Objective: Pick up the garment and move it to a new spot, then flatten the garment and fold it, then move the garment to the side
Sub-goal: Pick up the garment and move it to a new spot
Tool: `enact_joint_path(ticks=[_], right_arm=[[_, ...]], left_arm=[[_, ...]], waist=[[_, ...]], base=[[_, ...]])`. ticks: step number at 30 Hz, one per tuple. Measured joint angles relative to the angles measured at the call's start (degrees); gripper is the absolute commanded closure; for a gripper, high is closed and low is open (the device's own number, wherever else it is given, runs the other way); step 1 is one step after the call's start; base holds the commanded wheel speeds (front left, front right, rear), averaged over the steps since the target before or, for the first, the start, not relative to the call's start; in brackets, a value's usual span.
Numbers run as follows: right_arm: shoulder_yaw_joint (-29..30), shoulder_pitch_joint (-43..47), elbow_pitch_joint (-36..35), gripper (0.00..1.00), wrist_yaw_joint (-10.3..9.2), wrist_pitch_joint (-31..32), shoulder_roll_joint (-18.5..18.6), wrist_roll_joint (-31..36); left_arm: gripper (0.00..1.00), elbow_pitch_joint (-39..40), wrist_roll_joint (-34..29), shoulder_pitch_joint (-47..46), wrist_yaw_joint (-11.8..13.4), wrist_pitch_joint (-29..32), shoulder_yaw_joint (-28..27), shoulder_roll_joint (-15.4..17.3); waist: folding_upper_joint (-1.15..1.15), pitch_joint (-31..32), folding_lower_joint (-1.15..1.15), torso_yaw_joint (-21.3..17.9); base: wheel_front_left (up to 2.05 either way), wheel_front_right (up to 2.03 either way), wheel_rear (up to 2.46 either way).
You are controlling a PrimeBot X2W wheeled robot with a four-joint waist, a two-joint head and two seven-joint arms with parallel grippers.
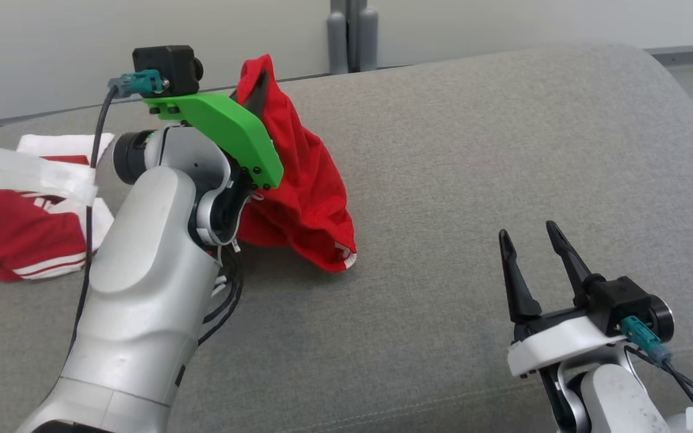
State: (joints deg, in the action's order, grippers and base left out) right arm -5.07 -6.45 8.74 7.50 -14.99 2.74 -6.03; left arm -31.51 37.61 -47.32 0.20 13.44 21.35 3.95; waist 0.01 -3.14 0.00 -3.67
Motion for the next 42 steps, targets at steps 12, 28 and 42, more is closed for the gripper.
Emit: enact_joint_path(ticks=[12,28,42], right_arm=[[-6.67,-3.70,1.01,0.00,0.00,0.00,0.05,-2.43],[-10.59,-5.67,2.10,0.00,0.00,0.00,0.04,-4.99],[-6.95,-5.33,2.89,0.00,0.00,0.00,0.02,-3.31]], left_arm=[[1.00,-14.77,6.41,-5.16,2.12,-12.36,6.91,-1.15],[0.00,-20.58,17.49,-9.82,3.89,-18.63,23.47,-1.21],[0.00,-16.21,22.90,-10.99,2.35,-24.08,37.60,-1.16]], waist=[[0.00,-3.89,0.00,-11.29],[0.00,-9.35,0.00,-21.15],[0.00,-8.49,0.00,-12.99]], base=[[0.00,0.00,0.00],[0.00,0.00,0.00],[0.00,0.00,0.00]])
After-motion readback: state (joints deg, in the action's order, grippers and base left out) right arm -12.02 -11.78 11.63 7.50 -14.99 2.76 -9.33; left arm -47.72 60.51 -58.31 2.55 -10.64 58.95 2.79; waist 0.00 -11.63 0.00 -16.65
